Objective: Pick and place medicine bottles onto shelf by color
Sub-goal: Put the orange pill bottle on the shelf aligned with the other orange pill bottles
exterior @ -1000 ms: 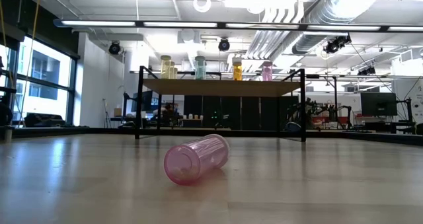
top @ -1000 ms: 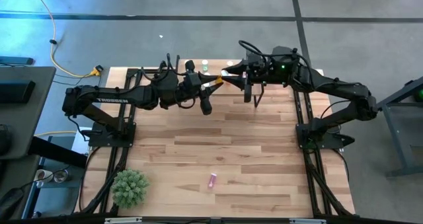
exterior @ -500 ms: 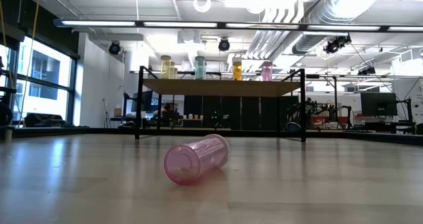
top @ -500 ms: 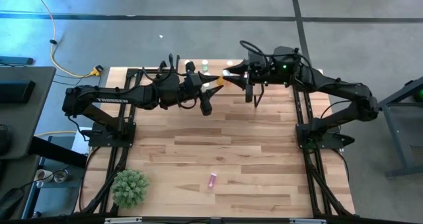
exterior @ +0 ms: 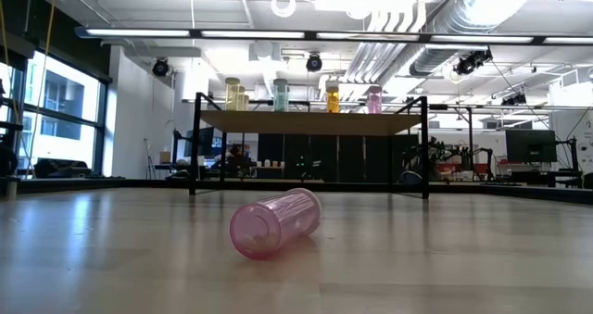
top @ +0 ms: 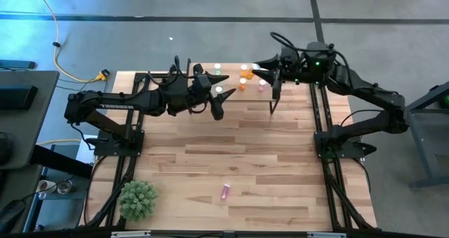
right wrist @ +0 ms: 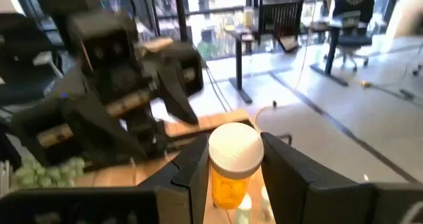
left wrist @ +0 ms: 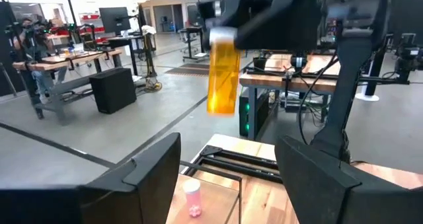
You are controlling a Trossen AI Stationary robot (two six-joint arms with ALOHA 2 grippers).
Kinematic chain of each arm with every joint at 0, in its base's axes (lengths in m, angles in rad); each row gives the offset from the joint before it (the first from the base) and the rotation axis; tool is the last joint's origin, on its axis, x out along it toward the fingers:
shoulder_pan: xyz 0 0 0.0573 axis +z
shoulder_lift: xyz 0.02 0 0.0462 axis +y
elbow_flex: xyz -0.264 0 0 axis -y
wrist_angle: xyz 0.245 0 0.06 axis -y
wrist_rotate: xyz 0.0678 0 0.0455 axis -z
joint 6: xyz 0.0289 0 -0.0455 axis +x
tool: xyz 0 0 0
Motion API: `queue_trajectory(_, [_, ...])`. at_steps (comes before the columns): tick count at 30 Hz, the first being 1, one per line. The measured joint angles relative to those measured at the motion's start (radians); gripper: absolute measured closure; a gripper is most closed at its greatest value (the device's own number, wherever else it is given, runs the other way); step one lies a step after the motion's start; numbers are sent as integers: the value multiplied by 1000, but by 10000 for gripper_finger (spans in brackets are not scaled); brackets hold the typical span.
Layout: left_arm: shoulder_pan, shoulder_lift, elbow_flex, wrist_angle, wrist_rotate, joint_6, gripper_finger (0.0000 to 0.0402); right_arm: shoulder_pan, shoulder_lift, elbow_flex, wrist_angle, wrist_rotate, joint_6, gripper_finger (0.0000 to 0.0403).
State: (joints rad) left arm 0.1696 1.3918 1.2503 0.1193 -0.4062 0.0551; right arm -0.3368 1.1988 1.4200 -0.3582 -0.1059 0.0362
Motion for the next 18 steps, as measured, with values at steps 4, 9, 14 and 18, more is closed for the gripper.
queue_trajectory(4, [0,-23,0,-2,-15,1,169,-3,6,-15,-61,55,-11,295])
queue_trajectory(9, [11,-52,0,-4,-26,68,168,5,7,-103,-41,142,25,295])
queue_trajectory(14, [31,-75,0,-2,-29,129,167,5,11,-232,49,161,77,295])
queue_trajectory(18, [50,-87,0,0,-29,140,167,5,25,-341,190,162,96,295])
